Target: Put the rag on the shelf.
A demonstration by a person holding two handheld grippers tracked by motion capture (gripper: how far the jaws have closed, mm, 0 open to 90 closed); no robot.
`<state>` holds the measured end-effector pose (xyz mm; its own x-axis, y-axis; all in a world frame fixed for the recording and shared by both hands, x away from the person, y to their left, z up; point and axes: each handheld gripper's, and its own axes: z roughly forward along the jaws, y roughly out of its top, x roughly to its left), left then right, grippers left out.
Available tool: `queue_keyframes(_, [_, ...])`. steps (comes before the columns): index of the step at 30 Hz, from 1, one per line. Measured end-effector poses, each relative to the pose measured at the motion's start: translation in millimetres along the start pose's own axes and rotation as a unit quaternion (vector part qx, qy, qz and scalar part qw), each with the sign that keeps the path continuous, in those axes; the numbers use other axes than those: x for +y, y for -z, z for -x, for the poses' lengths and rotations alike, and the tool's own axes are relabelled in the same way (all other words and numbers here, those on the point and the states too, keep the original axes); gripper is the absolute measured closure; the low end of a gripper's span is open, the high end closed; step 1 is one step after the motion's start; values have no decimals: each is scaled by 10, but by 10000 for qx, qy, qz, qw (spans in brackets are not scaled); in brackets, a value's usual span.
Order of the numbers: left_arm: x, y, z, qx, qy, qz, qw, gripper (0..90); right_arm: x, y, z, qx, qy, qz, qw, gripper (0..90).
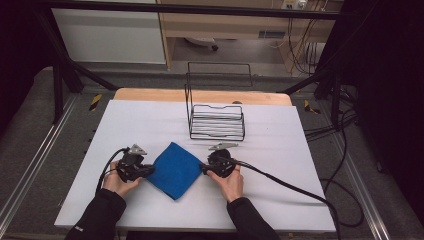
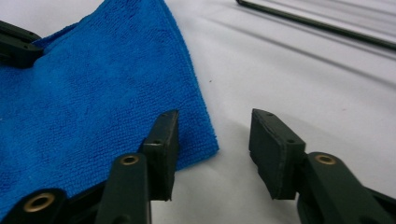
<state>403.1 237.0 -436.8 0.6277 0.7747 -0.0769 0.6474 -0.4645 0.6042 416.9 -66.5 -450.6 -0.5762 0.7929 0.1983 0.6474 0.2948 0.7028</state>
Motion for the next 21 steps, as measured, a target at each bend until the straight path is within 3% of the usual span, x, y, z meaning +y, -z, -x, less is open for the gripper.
queue_keyframes(4, [4,5,-28,-88,130,-17,9999,847,-15,-13,-7,-9,-26,20,10000,672])
queue_keyframes(9, [2,24,-35,-131,190,-28,9997,853,-27,-10,-28,198,-136,0,9997,839])
queue_keyframes(13, [-9,68,-26,-232,330,-32,9992,854,-7,33,-22,194,-120,26,9997,856])
queue_keyframes(17, [-37,126,34,-396,467,11,9981,854,93,186,16,296,-85,-25,9995,861])
queue_keyframes(21, [-43,162,153,-428,428,97,9981,850,195,267,92,305,-102,-119,9994,860])
